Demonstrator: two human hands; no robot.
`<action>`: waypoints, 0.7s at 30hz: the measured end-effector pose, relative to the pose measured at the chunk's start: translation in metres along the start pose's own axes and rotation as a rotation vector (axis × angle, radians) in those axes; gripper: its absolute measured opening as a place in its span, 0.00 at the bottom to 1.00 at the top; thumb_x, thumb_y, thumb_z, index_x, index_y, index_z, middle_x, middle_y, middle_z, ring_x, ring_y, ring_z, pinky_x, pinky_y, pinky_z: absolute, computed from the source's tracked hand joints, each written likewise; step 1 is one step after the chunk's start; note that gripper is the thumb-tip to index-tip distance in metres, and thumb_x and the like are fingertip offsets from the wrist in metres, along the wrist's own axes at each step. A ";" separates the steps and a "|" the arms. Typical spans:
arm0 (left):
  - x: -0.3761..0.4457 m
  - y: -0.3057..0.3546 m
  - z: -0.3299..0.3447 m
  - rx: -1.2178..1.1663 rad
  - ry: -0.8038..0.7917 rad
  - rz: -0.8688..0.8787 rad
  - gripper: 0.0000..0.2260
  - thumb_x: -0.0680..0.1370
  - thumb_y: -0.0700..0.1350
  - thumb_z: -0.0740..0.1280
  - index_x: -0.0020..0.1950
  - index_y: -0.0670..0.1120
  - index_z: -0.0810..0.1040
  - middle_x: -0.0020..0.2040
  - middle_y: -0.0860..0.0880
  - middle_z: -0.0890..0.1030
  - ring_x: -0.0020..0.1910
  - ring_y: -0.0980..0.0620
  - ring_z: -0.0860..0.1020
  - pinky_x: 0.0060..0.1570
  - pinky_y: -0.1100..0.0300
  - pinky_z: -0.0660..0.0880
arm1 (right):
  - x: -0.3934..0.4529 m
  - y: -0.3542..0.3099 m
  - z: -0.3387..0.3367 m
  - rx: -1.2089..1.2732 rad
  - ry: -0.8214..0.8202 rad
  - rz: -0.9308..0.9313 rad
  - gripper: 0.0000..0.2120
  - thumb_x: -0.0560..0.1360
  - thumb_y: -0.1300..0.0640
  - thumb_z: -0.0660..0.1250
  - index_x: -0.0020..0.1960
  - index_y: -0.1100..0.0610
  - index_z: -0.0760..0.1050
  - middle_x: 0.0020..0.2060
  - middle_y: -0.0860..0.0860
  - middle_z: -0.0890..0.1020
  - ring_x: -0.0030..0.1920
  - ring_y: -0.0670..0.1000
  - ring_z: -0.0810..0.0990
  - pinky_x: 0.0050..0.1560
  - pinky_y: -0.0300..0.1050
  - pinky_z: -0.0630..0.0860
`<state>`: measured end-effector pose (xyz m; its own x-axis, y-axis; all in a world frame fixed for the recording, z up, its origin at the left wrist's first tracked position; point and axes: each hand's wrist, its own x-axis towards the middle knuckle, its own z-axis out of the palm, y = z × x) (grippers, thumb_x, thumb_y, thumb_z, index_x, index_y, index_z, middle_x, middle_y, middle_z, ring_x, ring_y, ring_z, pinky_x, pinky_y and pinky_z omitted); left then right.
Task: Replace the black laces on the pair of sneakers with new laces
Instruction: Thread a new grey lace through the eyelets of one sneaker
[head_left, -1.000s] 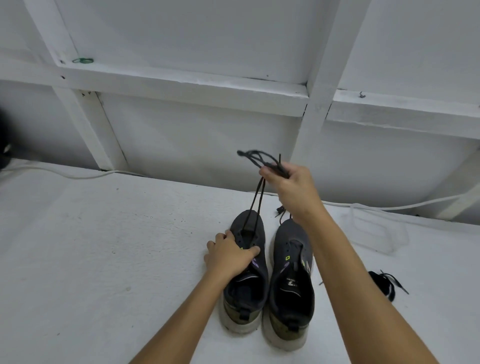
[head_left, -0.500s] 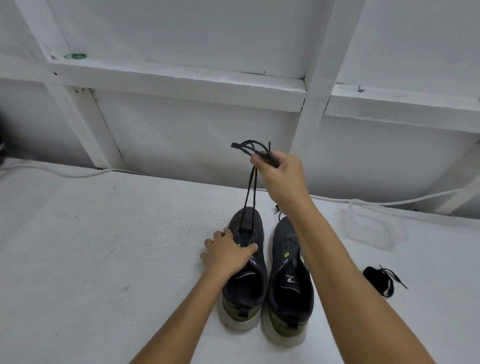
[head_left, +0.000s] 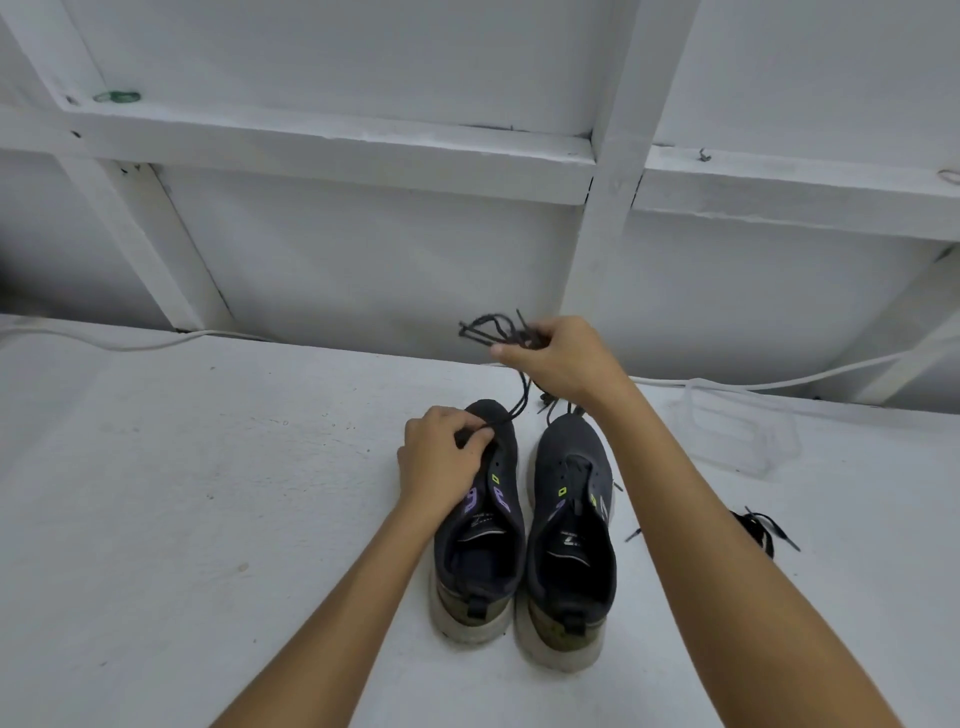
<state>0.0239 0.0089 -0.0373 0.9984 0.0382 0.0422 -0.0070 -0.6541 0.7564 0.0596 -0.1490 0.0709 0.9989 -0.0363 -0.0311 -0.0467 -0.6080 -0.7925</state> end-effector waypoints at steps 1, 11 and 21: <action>0.002 -0.001 -0.003 -0.074 -0.008 -0.021 0.05 0.78 0.53 0.69 0.49 0.54 0.82 0.53 0.55 0.81 0.57 0.51 0.76 0.54 0.55 0.73 | 0.001 0.008 0.004 -0.047 0.022 0.010 0.17 0.72 0.42 0.76 0.46 0.56 0.81 0.35 0.49 0.80 0.37 0.50 0.77 0.38 0.45 0.74; 0.010 0.007 -0.038 -0.630 -0.164 -0.270 0.09 0.82 0.47 0.63 0.43 0.49 0.78 0.45 0.53 0.82 0.44 0.54 0.76 0.43 0.59 0.69 | -0.029 0.051 0.045 -0.411 0.095 0.087 0.11 0.74 0.42 0.71 0.46 0.49 0.84 0.44 0.48 0.84 0.50 0.53 0.81 0.44 0.43 0.72; 0.017 0.014 -0.047 -0.417 -0.319 0.066 0.09 0.81 0.53 0.66 0.55 0.59 0.85 0.56 0.59 0.80 0.57 0.65 0.77 0.55 0.71 0.71 | -0.034 0.045 0.066 -0.047 -0.184 -0.022 0.06 0.75 0.54 0.71 0.41 0.46 0.81 0.36 0.43 0.80 0.38 0.42 0.76 0.43 0.38 0.72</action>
<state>0.0383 0.0363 0.0045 0.9623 -0.2668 -0.0533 -0.0270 -0.2885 0.9571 0.0242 -0.1226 -0.0036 0.9843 0.1206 -0.1289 -0.0214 -0.6435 -0.7651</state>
